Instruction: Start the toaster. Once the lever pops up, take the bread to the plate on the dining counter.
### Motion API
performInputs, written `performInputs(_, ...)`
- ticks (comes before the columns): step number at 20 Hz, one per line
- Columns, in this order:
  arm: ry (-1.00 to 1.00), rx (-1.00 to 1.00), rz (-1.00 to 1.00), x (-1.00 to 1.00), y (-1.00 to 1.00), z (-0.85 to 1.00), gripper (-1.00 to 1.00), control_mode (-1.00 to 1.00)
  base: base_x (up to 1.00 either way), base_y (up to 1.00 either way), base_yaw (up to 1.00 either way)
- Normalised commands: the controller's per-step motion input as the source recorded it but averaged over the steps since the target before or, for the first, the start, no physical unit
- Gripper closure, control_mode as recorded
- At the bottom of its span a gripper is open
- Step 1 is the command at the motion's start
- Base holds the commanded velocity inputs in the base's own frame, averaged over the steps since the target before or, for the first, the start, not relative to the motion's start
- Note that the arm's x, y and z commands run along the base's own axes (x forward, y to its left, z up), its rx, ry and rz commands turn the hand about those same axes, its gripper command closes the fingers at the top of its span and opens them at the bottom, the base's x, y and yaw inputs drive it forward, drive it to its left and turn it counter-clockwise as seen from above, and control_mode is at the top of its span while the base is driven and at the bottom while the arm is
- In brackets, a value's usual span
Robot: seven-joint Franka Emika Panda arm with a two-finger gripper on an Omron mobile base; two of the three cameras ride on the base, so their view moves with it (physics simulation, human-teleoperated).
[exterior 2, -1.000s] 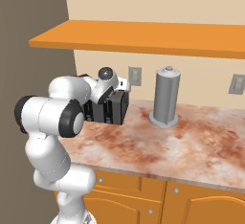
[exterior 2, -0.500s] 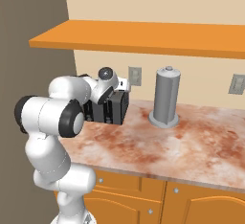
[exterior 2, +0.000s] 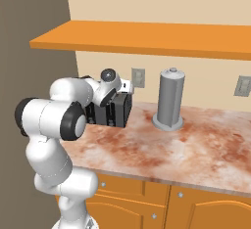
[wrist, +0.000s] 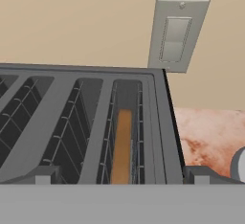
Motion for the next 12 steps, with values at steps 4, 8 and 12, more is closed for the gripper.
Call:
performInputs(4,0.0,0.0,0.0,0.0,0.0,0.0,-1.0,-1.0,0.0,0.0,0.0)
performInputs(8,0.0,0.0,0.0,0.0,0.0,0.0,-1.0,-1.0,0.0,0.0,0.0)
performInputs(12,0.0,0.0,0.0,0.0,0.0,0.0,-1.0,-1.0,0.0,0.0,0.0)
